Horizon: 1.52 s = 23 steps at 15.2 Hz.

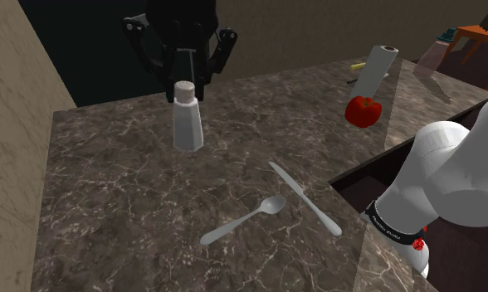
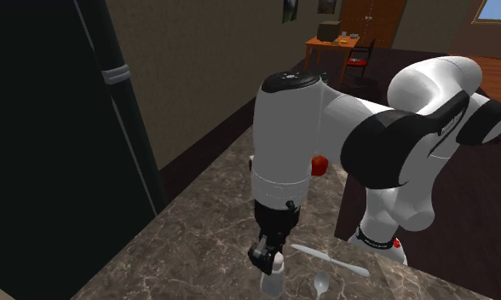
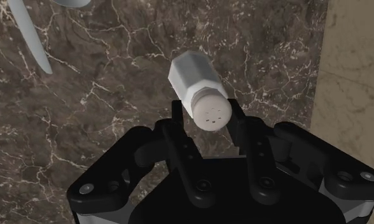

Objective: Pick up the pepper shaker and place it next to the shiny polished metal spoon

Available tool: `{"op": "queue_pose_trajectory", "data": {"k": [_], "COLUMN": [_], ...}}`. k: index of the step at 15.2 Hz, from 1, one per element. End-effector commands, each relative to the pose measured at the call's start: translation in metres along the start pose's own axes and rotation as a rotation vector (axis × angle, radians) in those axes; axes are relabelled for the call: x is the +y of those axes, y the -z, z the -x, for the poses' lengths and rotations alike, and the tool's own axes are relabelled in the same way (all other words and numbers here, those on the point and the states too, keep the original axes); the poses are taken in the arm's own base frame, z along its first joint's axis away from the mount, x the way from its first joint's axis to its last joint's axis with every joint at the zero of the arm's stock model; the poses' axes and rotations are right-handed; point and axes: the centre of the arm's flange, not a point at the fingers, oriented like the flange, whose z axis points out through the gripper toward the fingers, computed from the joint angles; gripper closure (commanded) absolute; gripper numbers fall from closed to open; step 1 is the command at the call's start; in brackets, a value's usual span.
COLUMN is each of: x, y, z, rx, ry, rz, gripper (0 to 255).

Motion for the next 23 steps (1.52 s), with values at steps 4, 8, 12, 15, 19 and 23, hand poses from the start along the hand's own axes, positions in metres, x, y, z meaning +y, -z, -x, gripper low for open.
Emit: {"op": "queue_pose_trajectory", "data": {"k": [4, 8, 12, 15, 19, 23], "x": [0.002, 0.004, 0.006, 0.008, 0.01, 0.012], "y": [-0.024, -0.045, -0.066, -0.082, -0.103, -0.124], "z": [0.0, -0.001, -0.001, -0.002, -0.003, -0.004], "rx": [0.0, 0.0, 0.0, 0.0, 0.0, 0.0], "ry": [-0.001, -0.001, -0.001, -0.001, -0.001, -0.001], "rz": [0.0, 0.0, 0.0, 0.0, 0.0, 0.0], "gripper": [255, 255, 255, 255, 255, 255]}}
